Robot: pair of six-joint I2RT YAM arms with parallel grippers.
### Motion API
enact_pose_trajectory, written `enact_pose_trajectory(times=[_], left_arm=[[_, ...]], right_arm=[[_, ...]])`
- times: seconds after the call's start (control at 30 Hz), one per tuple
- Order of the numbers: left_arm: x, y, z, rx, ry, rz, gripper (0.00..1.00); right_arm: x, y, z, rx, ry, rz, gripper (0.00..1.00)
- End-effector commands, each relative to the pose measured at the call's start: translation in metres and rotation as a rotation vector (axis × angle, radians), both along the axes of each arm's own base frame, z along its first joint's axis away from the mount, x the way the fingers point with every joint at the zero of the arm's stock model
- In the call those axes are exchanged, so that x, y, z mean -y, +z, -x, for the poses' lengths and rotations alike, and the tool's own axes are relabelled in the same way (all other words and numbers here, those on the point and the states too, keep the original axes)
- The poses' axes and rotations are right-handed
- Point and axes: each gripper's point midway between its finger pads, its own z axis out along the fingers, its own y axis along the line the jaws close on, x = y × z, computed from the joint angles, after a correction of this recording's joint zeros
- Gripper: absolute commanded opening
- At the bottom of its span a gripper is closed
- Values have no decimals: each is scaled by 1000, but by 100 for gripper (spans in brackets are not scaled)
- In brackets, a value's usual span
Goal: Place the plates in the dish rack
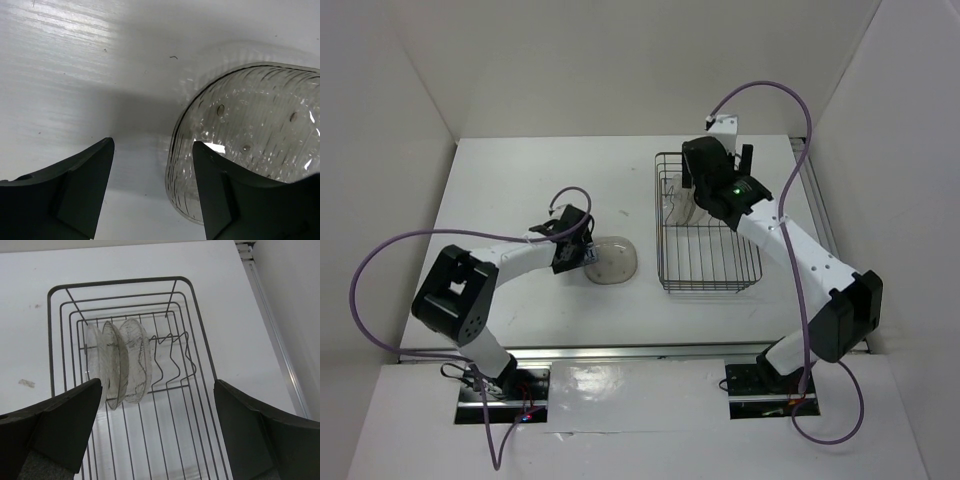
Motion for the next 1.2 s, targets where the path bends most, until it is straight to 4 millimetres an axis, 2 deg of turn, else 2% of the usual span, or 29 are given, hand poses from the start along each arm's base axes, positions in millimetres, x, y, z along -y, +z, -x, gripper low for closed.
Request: enact_pose_trajectory(times=[0.0,0.07,0.1,0.13,0.17,0.27,0.33,0.4,0.43,0.53,0.57,0.6,0.7,0.73,0.77,0.8,0.83,0.87,0.9,0.93,1.0,1.07,1.1,1.17], left_arm=[[3,9,-19,55,25,-6,76],[1,-2,-14,25,24,-21,70],[3,-1,-18,38,24,-14,66],[4,0,-20,51,25,-8,59],[3,-4,-18,45,24,-11,47],[4,-5,-18,62,20,7,37],[7,-2,-20,82,8,21,35],[7,-5,-19,82,8,21,19],[6,-9,-18,70,8,14,0],[4,-8,-18,64,23,9,0],[-2,-2,-19,84,40,-15,0],[-3,5,-22,106,48,-17,0],[-14,34,-19,193,67,-25,0],[-17,45,-18,224,76,-20,0],[-21,68,-15,291,79,-2,0],[-24,80,-14,329,75,0,0],[-26,93,-11,366,68,10,0],[-28,102,-7,389,70,22,0],[-29,117,-6,429,66,38,0],[-24,142,0,496,49,92,0],[-14,162,7,562,-14,132,0],[-5,193,17,649,-67,203,0],[0,193,22,659,-108,209,0],[12,213,25,738,-162,286,0]], right_arm=[[-9,24,5,73,34,-45,100],[-8,29,5,87,38,-47,100],[-12,33,9,95,58,-59,100],[-13,35,8,104,58,-65,100],[-12,40,10,116,58,-72,100],[-12,48,15,131,70,-76,100],[-12,48,15,132,70,-76,100],[-15,45,17,124,79,-71,100],[-14,48,18,131,79,-76,100],[-19,44,17,124,108,-80,100],[-23,46,16,126,131,-83,100],[-35,39,17,99,200,-96,100],[-62,36,18,97,353,-140,100],[-82,36,23,94,471,-197,100],[-92,49,27,136,540,-231,100],[-99,47,30,134,596,-256,100],[-122,47,40,124,727,-303,100],[-122,58,39,161,768,-330,100],[-132,56,45,154,830,-349,100],[-135,53,43,145,859,-360,100],[-150,37,46,88,962,-368,100],[-163,36,50,90,1047,-381,100],[-165,26,47,71,1045,-381,100],[-170,17,49,51,1071,-390,100]])
